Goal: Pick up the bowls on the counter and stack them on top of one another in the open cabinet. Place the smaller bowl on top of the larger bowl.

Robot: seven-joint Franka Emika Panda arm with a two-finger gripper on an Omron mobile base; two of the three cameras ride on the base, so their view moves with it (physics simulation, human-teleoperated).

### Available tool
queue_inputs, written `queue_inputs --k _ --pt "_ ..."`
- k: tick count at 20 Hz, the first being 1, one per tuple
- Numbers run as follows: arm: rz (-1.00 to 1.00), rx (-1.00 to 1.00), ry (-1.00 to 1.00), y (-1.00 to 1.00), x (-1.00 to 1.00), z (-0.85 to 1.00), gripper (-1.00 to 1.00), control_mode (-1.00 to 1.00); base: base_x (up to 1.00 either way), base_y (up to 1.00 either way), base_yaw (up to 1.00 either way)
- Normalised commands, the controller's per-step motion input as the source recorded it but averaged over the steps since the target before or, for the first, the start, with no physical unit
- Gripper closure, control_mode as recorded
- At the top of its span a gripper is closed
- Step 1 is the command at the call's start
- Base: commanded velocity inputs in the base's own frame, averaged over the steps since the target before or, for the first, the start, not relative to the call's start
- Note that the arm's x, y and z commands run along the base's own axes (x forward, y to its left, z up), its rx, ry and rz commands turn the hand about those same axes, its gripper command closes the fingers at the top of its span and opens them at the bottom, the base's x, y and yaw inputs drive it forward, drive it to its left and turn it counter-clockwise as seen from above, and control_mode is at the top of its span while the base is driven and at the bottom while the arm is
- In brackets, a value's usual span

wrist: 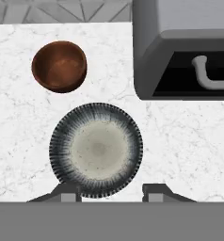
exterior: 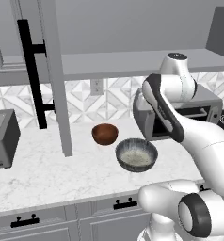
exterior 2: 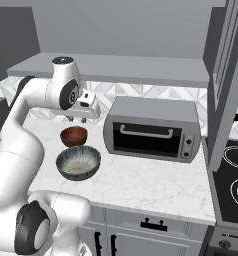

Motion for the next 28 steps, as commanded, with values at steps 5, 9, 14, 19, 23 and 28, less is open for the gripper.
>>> queue_inputs --k 5,9,14,19,23,28 --pt "0.00 -0.21 0.01 0.81 0.00 -0.41 -1.00 -1.00 0.00 0.00 0.00" --pt "0.02 -0.30 0.00 1.00 -0.01 -0.45 -1.00 -1.00 0.00 0.00 0.00" --pt "0.04 -0.29 0.02 1.00 0.00 -0.44 -1.00 -1.00 0.00 0.00 0.00" --pt "0.07 -0.26 0.01 1.00 0.18 -0.62 -1.00 -1.00 0.00 0.00 0.00" --pt "0.03 -0.07 -0.01 0.46 0.69 -0.36 -1.00 -1.00 0.00 0.00 0.00" --pt "0.00 -0.01 0.00 0.00 0.74 -0.16 -1.00 -1.00 0.00 0.00 0.00"
